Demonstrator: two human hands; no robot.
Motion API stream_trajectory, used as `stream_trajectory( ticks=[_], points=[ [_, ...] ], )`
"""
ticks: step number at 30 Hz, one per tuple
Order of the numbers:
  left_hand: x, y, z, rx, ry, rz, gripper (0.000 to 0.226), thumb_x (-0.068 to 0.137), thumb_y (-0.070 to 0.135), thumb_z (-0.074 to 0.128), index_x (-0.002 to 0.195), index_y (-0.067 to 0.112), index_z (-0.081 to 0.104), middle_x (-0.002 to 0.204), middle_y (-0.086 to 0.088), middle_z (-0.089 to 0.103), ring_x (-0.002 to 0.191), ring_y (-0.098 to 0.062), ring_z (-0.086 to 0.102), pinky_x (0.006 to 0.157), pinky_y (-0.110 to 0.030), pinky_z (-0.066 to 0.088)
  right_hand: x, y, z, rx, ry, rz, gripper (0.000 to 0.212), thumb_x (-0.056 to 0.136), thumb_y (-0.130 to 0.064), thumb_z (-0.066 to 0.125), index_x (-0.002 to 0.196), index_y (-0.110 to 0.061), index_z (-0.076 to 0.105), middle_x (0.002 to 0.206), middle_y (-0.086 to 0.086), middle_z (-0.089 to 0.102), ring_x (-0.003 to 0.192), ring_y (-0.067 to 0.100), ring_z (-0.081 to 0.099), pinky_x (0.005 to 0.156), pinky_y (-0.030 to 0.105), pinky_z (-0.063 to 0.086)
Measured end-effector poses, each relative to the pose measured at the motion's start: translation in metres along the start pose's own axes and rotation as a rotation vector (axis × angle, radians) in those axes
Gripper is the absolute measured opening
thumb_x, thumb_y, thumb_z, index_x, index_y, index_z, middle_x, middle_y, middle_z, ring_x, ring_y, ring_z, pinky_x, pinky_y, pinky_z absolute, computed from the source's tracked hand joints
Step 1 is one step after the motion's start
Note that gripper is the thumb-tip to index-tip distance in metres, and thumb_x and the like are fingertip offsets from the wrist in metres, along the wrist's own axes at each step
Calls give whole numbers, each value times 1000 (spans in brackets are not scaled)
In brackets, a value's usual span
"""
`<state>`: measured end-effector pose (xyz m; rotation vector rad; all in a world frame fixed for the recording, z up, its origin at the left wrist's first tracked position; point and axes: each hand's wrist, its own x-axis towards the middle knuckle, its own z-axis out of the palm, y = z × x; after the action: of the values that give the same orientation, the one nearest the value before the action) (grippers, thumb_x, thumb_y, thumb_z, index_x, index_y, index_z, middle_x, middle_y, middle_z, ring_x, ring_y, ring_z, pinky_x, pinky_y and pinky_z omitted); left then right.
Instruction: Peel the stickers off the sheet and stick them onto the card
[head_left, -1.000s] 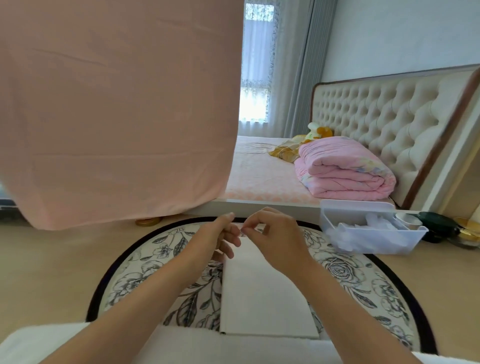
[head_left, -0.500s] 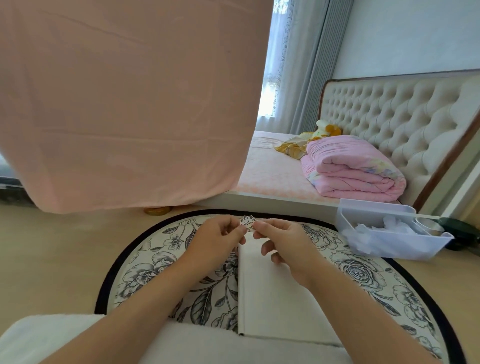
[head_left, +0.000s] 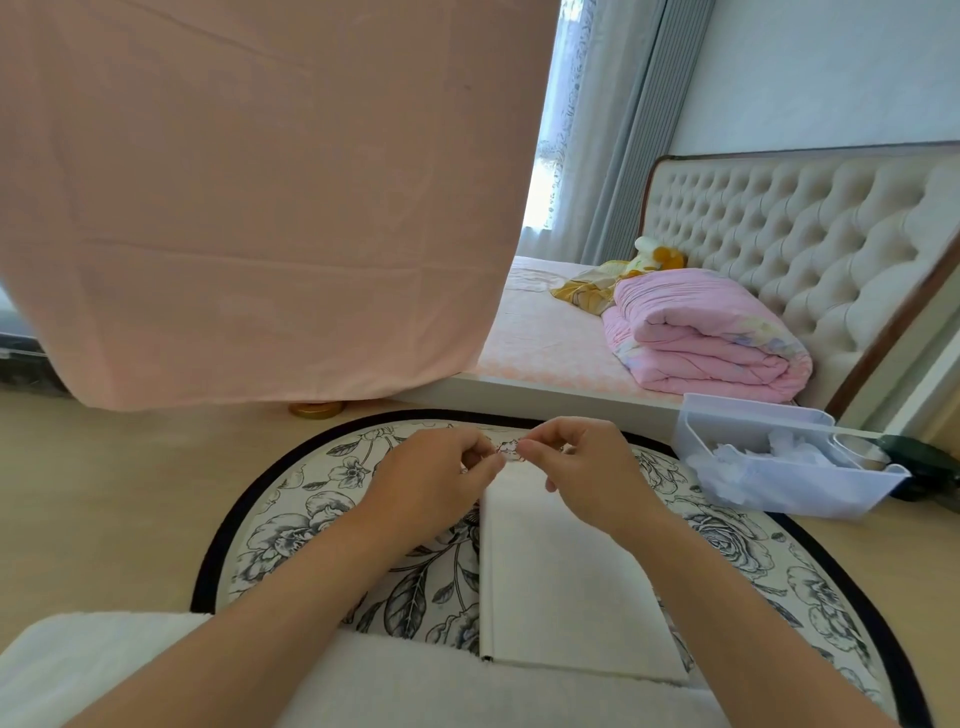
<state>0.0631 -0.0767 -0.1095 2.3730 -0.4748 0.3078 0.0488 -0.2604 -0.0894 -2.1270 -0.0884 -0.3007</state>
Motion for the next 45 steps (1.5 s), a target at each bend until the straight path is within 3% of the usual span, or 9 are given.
stream_trajectory(
  ticks=[4,8,14,22,29,33,39,42,45],
  points=[
    [6,-10,3,13,-41,4,47,93,48,59,137,35,51,109,26,60,113,-4,49,98,-34,46,13,0,-15,40,103,50,10,90,-20,74,81,-18,75,69,-4,68,48,7,55,47,11,41],
    [15,-13,4,122,-193,44,61,91,51,58,147,31,42,143,11,46,137,-12,30,113,-38,32,25,3,-22,165,34,192,7,89,-15,75,84,-10,75,75,2,69,48,12,54,39,14,35],
    [21,-19,13,124,-227,76,50,86,51,60,133,36,52,131,13,48,128,-10,32,110,-38,33,33,6,-12,67,-196,328,10,83,-18,81,88,-9,80,74,3,73,46,12,50,40,19,31],
    [26,-27,21,140,-223,105,46,85,53,59,127,37,51,122,16,45,124,-9,33,108,-36,31,38,9,-2,0,-249,342,19,78,-26,86,81,-9,79,63,-2,70,46,12,45,43,18,34],
    [25,-30,23,125,-189,122,47,85,54,59,127,37,52,122,17,47,122,-8,35,107,-35,32,40,15,8,-93,-202,291,17,77,-25,85,75,-10,79,63,-2,71,42,5,47,50,20,40],
    [18,-28,22,106,-119,170,51,85,53,60,132,35,50,128,18,45,123,-3,34,100,-30,38,42,19,14,-220,-159,265,14,71,-31,86,67,-19,79,68,-4,75,60,8,61,62,28,51],
    [4,-20,12,169,-88,308,26,93,48,56,107,33,71,114,22,57,111,3,45,84,-27,49,36,19,19,-423,-99,182,14,68,-45,81,64,-33,75,65,-13,69,68,7,65,68,33,57],
    [-1,-18,10,220,-118,333,29,97,43,50,113,31,71,113,20,61,112,2,47,85,-30,52,28,16,19,-561,-47,112,15,74,-51,75,78,-37,74,76,-16,68,78,8,64,72,30,55],
    [-5,-14,8,247,-125,349,29,100,38,45,115,28,68,114,17,60,115,-2,47,86,-33,53,17,13,15,-693,-18,57,41,82,-57,68,119,-40,64,106,-13,68,104,12,63,86,31,52]
  ],
)
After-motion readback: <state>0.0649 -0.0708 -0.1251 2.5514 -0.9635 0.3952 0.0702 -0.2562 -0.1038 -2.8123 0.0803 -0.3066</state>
